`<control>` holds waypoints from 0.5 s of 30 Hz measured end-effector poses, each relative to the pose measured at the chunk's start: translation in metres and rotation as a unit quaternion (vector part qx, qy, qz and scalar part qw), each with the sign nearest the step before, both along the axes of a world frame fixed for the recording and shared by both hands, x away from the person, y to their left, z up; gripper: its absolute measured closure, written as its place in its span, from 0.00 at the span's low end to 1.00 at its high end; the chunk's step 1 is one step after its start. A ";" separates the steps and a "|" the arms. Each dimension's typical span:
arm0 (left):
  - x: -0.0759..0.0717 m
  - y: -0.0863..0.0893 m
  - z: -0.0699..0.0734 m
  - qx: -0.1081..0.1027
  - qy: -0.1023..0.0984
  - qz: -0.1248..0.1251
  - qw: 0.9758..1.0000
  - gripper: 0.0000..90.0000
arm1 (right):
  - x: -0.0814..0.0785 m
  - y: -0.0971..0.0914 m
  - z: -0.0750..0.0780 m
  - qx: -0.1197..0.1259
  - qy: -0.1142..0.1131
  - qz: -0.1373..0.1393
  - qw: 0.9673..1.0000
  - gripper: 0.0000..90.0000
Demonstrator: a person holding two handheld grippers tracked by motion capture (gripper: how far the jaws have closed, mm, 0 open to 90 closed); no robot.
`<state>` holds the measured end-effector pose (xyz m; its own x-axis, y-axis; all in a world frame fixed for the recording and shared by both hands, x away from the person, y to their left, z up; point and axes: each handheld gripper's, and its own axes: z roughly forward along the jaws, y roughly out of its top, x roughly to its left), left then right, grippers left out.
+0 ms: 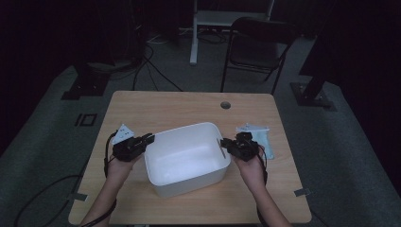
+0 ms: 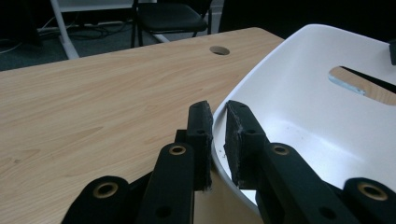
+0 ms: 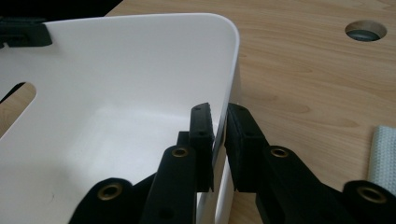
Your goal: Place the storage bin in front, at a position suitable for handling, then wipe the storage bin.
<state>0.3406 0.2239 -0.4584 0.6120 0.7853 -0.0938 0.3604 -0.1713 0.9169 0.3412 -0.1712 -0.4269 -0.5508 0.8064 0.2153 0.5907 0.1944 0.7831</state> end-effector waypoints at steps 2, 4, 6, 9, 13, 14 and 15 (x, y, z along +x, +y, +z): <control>0.000 0.001 0.000 -0.003 0.000 -0.004 1.000 0.90 | -0.001 -0.002 -0.001 0.007 0.001 0.001 1.000 0.89; 0.001 0.001 0.000 -0.002 0.001 -0.006 1.000 0.90 | -0.001 -0.003 -0.001 0.008 0.001 0.003 1.000 0.89; 0.001 0.000 0.000 0.001 0.000 -0.005 1.000 0.90 | -0.001 -0.002 -0.001 0.006 0.000 0.003 1.000 0.88; 0.001 0.000 0.000 -0.001 0.001 -0.006 1.000 0.90 | -0.001 -0.004 -0.001 0.013 -0.002 0.009 1.000 0.81; 0.001 0.001 0.000 -0.004 0.002 -0.007 1.000 0.90 | -0.002 -0.004 0.000 0.010 -0.007 0.018 1.000 0.73; 0.001 0.001 0.000 -0.004 0.002 -0.008 1.000 0.90 | -0.002 -0.004 0.001 0.009 -0.009 0.018 1.000 0.72; 0.001 0.001 0.000 -0.004 0.002 -0.008 1.000 0.90 | -0.003 -0.004 0.002 0.007 -0.011 0.018 1.000 0.71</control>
